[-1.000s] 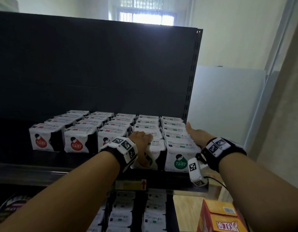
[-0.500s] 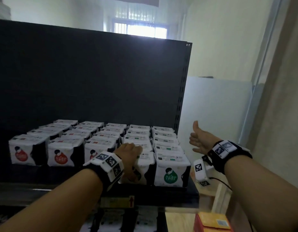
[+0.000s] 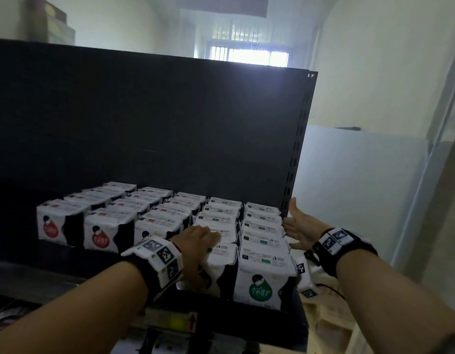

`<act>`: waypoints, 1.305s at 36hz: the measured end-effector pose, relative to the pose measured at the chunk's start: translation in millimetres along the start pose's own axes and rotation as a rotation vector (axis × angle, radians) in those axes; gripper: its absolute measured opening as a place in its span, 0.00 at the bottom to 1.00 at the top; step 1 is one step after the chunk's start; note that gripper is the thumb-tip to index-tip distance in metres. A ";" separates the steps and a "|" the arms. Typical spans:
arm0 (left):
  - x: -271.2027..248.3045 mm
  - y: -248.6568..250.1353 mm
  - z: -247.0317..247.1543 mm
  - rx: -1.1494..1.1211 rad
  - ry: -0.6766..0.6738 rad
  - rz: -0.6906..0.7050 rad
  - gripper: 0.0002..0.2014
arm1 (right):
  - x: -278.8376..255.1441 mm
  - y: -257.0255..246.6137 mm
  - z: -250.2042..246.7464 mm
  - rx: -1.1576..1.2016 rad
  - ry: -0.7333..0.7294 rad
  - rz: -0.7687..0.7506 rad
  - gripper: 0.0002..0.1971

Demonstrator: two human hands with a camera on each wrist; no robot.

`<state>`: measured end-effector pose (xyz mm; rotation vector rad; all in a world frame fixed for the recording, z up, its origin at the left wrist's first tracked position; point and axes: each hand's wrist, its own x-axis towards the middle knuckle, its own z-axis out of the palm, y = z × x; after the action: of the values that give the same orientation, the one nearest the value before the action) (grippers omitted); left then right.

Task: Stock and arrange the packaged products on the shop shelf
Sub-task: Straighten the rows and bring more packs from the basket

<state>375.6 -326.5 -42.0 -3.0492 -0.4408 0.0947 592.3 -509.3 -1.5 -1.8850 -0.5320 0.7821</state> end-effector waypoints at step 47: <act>-19.0 -130.5 -34.2 0.202 0.015 -0.086 0.10 | -61.9 -31.9 187.7 -1.395 0.004 -0.128 0.61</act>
<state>323.2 -208.7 1.9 -2.8277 -0.5254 0.1053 413.7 -419.4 -12.1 -3.0235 -1.4109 0.2528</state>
